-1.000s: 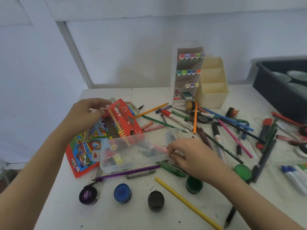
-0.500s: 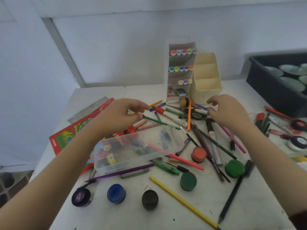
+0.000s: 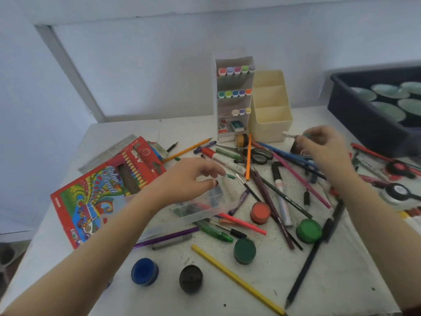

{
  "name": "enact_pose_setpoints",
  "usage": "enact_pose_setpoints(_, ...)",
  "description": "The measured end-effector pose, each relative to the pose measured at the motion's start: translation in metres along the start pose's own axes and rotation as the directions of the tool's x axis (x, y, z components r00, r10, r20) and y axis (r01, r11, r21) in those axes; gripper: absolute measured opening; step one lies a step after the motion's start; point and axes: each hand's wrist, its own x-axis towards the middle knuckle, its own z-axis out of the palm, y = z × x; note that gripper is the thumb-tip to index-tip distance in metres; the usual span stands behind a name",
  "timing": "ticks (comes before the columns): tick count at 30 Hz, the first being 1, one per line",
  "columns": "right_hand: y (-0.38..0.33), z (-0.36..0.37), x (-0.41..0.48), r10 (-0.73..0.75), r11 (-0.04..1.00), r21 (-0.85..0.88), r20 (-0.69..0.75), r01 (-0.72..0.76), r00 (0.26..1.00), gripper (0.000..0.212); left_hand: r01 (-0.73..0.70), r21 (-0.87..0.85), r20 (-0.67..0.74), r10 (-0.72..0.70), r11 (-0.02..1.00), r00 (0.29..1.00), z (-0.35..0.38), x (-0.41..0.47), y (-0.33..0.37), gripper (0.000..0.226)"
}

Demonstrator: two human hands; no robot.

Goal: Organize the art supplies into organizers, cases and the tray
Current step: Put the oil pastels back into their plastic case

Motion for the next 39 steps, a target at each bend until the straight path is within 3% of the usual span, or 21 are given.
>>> enact_pose_setpoints(2,0.001,-0.013,0.0,0.056,0.966,0.256,-0.039,-0.044,0.998,0.013,-0.003,0.01,-0.015,0.003,1.0,1.0,0.002,0.003,0.003,0.028)
enact_pose_setpoints(4,0.004,-0.029,0.0,0.054,0.924,0.383,-0.098,-0.012,0.994,0.014,-0.002,0.024,-0.032,0.003,1.0,0.999,0.005,0.008,0.009,0.028)
enact_pose_setpoints(8,0.009,-0.057,0.0,0.051,0.904,0.427,-0.172,0.028,0.984,0.015,0.033,0.081,-0.03,-0.03,0.996,0.999,0.015,0.025,0.026,0.036)
enact_pose_setpoints(14,0.01,-0.097,0.001,0.19,0.877,0.471,-0.163,-0.093,0.968,0.023,0.12,0.227,0.173,-0.161,0.967,0.972,0.041,0.056,0.062,0.052)
enact_pose_setpoints(22,0.025,-0.132,0.005,0.209,0.889,0.432,-0.081,-0.155,0.975,0.026,0.126,0.215,0.26,-0.181,0.969,0.949,0.064,0.074,0.099,0.052)
enact_pose_setpoints(30,0.045,-0.175,0.012,0.116,0.931,0.349,-0.008,-0.106,0.993,0.018,0.154,0.224,0.222,-0.204,0.962,0.953,0.075,0.081,0.125,0.051)
enact_pose_setpoints(36,0.066,-0.206,0.011,0.047,0.949,0.31,0.045,-0.059,0.998,0.015,0.205,0.348,-0.029,-0.208,0.915,0.978,0.088,0.079,0.146,0.052)
enact_pose_setpoints(39,0.078,-0.212,0.004,0.015,0.985,0.168,0.124,-0.036,0.992,0.013,0.095,0.269,-0.025,-0.092,0.959,0.995,0.105,0.067,0.164,0.064)
